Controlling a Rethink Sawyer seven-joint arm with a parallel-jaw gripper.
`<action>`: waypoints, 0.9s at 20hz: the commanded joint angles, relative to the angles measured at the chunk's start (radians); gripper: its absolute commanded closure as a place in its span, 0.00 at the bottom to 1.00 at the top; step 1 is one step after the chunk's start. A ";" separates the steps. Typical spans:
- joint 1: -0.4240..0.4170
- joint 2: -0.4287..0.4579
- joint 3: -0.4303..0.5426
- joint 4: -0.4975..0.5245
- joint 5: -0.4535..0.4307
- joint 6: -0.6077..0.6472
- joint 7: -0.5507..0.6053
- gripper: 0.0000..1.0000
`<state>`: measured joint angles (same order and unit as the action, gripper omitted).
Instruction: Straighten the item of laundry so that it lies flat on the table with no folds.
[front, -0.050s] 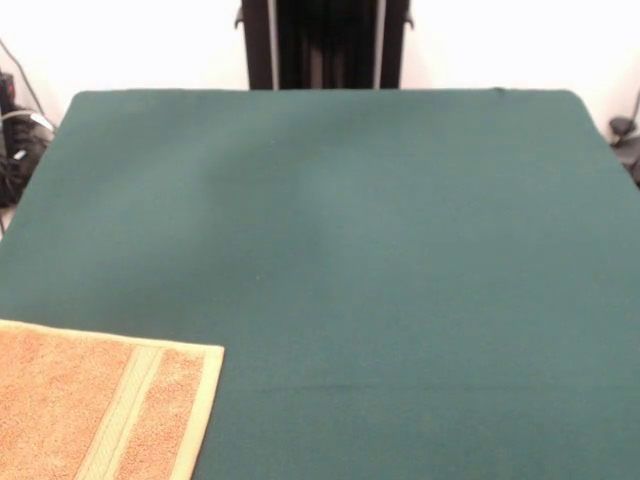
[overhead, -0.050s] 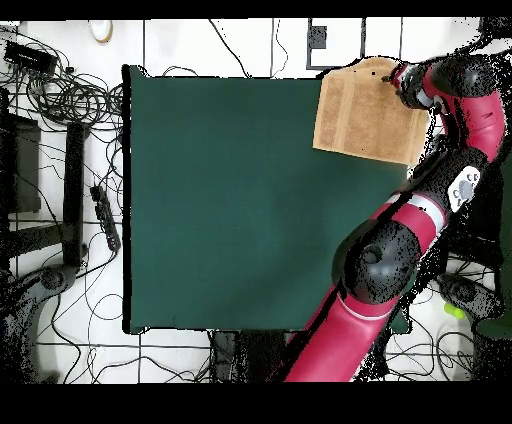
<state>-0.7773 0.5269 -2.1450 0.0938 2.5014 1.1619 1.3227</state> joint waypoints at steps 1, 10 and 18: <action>0.081 0.144 0.014 -0.110 -0.094 0.035 0.140 0.00; 0.058 0.056 -0.122 -0.141 0.009 0.200 0.233 0.00; 0.033 0.034 -0.211 -0.162 0.128 0.234 0.089 0.00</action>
<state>-0.7906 0.5228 -2.2132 0.0929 2.5950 1.2440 1.3234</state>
